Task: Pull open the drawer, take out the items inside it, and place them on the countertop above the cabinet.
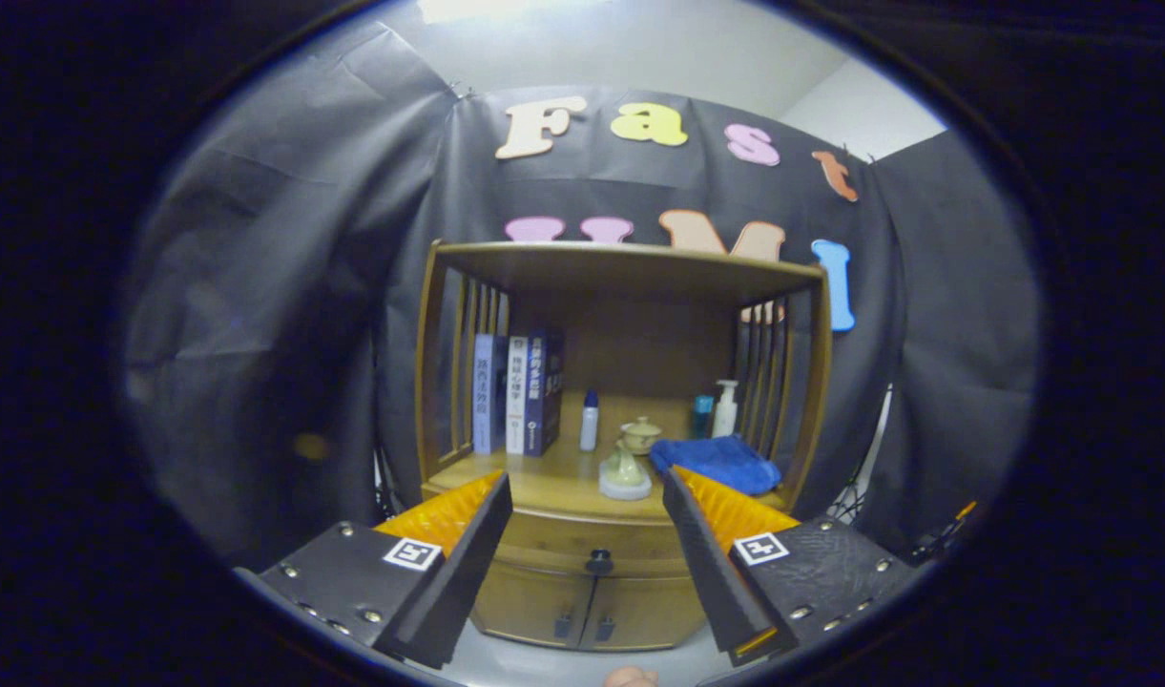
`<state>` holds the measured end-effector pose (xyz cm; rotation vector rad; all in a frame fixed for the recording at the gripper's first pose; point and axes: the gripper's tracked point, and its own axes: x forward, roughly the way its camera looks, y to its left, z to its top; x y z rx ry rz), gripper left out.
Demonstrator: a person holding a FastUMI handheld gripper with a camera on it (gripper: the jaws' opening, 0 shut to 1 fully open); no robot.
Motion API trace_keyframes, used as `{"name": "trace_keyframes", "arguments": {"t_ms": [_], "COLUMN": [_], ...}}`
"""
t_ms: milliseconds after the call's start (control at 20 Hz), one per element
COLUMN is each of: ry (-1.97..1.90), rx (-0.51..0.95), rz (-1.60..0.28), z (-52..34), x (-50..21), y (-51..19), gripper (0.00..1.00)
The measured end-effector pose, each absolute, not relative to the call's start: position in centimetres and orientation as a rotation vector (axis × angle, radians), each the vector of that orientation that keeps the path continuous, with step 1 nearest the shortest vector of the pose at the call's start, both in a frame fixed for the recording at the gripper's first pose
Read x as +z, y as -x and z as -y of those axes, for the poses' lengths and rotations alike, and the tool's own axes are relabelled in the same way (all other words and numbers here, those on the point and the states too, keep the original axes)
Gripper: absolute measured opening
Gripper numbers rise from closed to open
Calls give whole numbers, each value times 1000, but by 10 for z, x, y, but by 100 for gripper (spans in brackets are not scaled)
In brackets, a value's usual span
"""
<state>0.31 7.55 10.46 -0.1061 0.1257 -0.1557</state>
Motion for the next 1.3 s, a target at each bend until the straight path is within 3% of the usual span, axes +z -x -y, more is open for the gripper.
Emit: {"name": "trace_keyframes", "arguments": {"t_ms": [800, 1300], "ry": [40, 51], "rx": [-101, -90], "rz": [-117, -123], "z": [-43, -29], "x": [121, 106], "y": [78, 85], "gripper": [96, 96]}}
